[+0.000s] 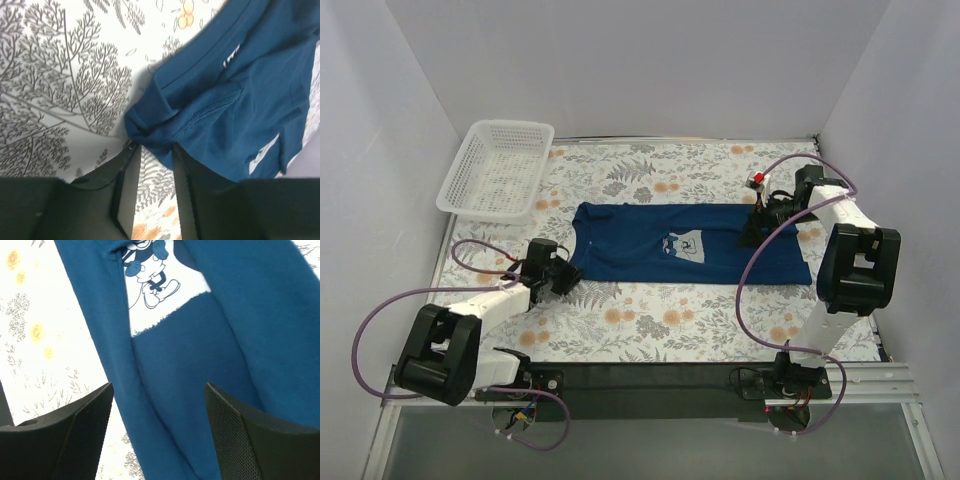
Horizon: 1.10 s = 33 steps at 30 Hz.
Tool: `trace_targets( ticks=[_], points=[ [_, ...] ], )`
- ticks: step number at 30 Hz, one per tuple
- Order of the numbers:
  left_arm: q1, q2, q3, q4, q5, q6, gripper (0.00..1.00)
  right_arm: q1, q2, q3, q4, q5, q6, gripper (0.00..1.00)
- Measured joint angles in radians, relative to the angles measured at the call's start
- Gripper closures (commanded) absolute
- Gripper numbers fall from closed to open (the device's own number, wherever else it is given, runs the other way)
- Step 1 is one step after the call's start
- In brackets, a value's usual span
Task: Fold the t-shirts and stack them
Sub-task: Fold the tshirt
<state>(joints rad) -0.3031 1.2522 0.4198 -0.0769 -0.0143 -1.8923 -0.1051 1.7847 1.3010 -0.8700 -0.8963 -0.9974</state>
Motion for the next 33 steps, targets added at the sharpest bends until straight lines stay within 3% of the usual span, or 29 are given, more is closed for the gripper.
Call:
trace_targets(
  ticks=[2,6,12,18,24,29,32,33],
  points=[
    [0.0,0.033,0.021,0.004,-0.024,0.019,0.84,0.0,-0.014,-0.021,0.007,-0.005,-0.001,0.33],
    [-0.001,0.098,0.072,0.0,-0.074,0.076,0.94,0.0,-0.052,-0.053,0.009,-0.007,-0.007,0.34],
    [0.007,0.217,0.198,-0.021,-0.131,0.18,0.95,0.009,-0.075,-0.069,0.013,0.0,-0.024,0.34],
    [0.047,0.422,0.428,-0.055,-0.155,0.308,0.94,0.032,-0.075,-0.069,0.043,0.011,-0.01,0.36],
    [0.075,0.578,0.649,-0.098,-0.155,0.4,0.9,0.107,-0.071,-0.065,0.141,0.08,0.089,0.36],
    [0.079,0.554,0.66,-0.129,-0.155,0.426,0.85,0.193,0.027,0.047,0.249,0.156,0.241,0.36],
    [0.079,0.51,0.628,-0.14,-0.153,0.432,0.68,0.245,0.142,0.192,0.306,0.195,0.366,0.35],
    [0.079,0.487,0.612,-0.143,-0.151,0.435,0.54,0.258,0.183,0.248,0.313,0.203,0.406,0.34]
  ],
)
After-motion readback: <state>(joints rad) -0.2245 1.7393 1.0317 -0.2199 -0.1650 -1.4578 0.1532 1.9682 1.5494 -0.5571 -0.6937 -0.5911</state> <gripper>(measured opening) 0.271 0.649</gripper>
